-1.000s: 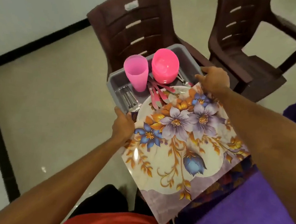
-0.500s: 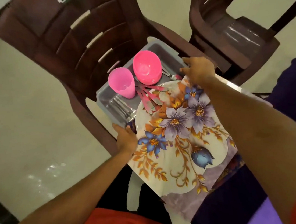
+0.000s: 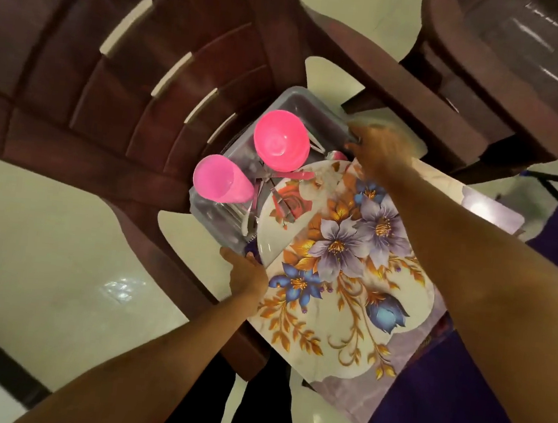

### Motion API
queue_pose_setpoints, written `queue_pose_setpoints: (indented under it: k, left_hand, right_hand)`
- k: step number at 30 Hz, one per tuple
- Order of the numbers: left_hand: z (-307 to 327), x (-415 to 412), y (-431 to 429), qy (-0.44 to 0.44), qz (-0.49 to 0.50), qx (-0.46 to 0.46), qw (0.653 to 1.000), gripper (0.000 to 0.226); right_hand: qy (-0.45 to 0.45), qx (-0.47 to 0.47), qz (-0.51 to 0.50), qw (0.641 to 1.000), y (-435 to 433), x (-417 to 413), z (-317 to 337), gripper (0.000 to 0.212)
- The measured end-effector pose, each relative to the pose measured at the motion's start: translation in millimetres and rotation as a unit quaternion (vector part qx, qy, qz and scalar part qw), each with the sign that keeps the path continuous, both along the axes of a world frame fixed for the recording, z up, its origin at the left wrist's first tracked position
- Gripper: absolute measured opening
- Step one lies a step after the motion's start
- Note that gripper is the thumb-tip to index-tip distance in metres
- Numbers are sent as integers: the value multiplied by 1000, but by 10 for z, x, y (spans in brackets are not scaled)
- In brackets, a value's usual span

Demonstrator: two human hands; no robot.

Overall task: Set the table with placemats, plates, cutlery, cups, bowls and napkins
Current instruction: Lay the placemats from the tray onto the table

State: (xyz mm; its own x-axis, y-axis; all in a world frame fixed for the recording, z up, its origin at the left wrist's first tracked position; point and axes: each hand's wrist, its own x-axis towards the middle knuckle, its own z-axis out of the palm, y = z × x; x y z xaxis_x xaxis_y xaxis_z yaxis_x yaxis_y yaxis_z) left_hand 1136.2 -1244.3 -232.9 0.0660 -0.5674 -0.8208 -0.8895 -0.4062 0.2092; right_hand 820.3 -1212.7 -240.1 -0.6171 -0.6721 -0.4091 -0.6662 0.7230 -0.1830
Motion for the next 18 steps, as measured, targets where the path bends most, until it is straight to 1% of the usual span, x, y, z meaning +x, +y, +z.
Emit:
queue_pose_setpoints:
  k: [7,12,15,18]
  left_hand:
    - [-323,-32,53,-26,9,-6,1000,68]
    - [-486,-14,58,-15,12,-18,1000,68]
    - [-590,-8,75,-8,19,-23,1000,67]
    - [-675,21,103,-9,-2,-34,999,68]
  right_hand:
    - [-51,-12,-18,998,36,-20,-315,29]
    - [-91,-30,-53,994,126,-1,-490,29]
    - [-97,-45,-65,992,179,1,-568,30]
    - [-102,-58,-63,991,198,6,-600,33]
